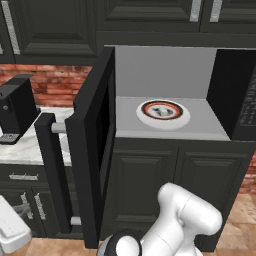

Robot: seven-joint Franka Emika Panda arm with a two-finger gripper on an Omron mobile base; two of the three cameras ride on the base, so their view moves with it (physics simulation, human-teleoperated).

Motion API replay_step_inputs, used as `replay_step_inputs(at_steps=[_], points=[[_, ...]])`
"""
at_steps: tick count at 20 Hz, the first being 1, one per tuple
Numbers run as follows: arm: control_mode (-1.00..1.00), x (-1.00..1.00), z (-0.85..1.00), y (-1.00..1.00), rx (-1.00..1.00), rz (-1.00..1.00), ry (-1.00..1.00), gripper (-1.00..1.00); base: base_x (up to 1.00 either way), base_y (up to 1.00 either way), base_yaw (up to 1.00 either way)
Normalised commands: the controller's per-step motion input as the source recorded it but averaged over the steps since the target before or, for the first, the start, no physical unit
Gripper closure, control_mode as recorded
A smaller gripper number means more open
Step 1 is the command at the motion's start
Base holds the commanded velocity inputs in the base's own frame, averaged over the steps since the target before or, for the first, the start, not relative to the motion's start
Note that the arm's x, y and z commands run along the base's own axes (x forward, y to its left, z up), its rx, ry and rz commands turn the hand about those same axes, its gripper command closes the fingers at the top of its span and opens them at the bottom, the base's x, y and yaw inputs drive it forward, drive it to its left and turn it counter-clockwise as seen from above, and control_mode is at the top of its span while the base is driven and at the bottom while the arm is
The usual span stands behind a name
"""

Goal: Pick the marshmallow from the counter and place it in the microwave. Then turn on the microwave.

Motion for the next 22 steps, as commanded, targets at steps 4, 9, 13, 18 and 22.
replay_step_inputs(at_steps=[4,9,13,18,22], points=[[-1.0,-0.07,0.12,-0.2,0.0,-0.11,-0.05,1.0,0.0,0.0,0.0],[-1.0,-0.09,0.1,-0.26,0.0,-0.09,-0.05,1.0,0.0,0.0,0.0],[-1.0,-0.09,0.07,-0.34,0.0,-0.07,-0.03,1.0,0.0,0.0,0.0],[-1.0,-0.11,0.05,-0.42,0.0,-0.05,-0.02,1.0,0.0,0.0,0.0],[-1.0,-0.09,0.05,-0.45,0.0,-0.03,0.0,1.0,0.0,0.0,0.0]])
